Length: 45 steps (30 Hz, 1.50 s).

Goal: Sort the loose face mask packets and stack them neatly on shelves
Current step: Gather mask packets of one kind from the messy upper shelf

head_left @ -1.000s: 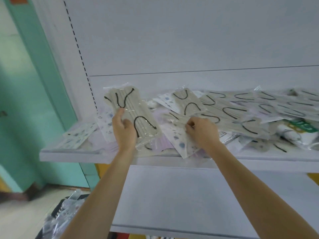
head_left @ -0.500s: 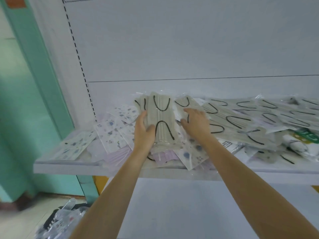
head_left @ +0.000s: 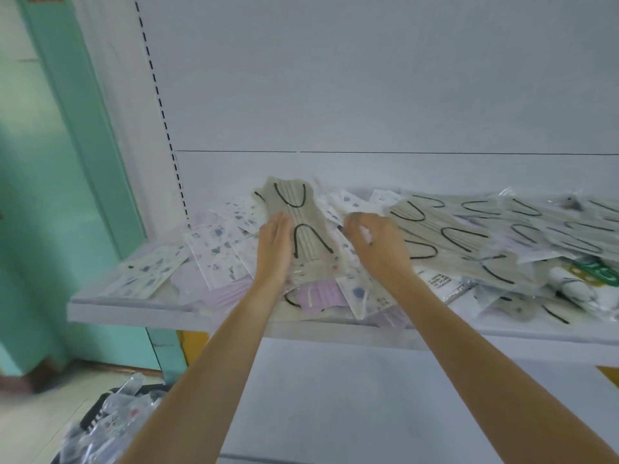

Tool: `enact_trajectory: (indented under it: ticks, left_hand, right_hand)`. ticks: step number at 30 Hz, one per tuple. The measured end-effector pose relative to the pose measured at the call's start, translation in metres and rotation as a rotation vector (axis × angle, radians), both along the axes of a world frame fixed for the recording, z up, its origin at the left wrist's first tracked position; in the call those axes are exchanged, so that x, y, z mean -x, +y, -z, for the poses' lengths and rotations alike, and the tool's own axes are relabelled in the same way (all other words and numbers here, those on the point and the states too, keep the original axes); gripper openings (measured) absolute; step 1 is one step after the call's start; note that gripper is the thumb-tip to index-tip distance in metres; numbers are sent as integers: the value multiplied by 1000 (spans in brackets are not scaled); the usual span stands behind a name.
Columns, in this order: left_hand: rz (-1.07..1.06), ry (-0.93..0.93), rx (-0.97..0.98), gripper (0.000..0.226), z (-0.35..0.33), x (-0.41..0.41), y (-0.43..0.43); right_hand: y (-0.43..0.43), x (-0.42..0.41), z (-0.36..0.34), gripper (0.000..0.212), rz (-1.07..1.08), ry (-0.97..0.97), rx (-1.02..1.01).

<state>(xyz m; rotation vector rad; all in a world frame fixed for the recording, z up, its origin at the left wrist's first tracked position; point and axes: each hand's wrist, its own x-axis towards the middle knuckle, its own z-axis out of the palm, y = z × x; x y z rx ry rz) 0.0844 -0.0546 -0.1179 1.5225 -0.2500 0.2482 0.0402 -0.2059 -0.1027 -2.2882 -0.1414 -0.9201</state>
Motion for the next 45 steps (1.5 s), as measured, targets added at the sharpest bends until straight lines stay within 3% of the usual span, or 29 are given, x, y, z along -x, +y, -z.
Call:
enact_trajectory:
  ticks: [2,4,6,10,13,15,19,21,24,28,30,33,36,42,45]
  left_hand:
    - [-16,-30,56,25,-1,3,-2]
    - [-51,-18,60,19,2,9,-2]
    - [-36,-30,65,9,8,19,3]
    - [53,-128,117,56,21,49,29]
    - [141,-43,208,76,43,73,54]
    - [169,21,209,80,62,90,75]
    - [242,124,-19,61,103,122,124]
    - [196,232,-264,73,130,132,151]
    - [145,396,-368,82,170,138,182]
    - [132,592,-94,63,206,127,214]
    - [118,657,-79,59,227,115,225]
    - [132,719,-214,63,257,90,233]
    - [234,719,-360,67,280,65,234]
    - [330,794,-564,62,318,17,226]
    - [280,719,-590,67,342,-20,222]
  right_hand:
    - [19,10,9,27,-128,86,186]
    - [30,18,19,30,-194,176,231]
    - [35,26,22,30,-246,176,68]
    - [39,34,26,61,-196,93,-197]
    - [56,54,39,73,-376,220,-328]
    - [75,70,57,74,-425,251,-308]
    - [114,100,106,76,-508,358,-289]
    - [132,109,136,73,-533,466,-310]
    - [162,114,174,70,-514,590,-339]
    - [204,111,220,65,-457,741,-551]
    - [222,108,247,60,-353,865,-697]
    - [242,101,285,55,-154,970,-829]
    - [253,91,310,53,-33,944,-939]
    - [247,31,344,53,55,958,-903]
    - [242,-15,365,56,37,951,-842]
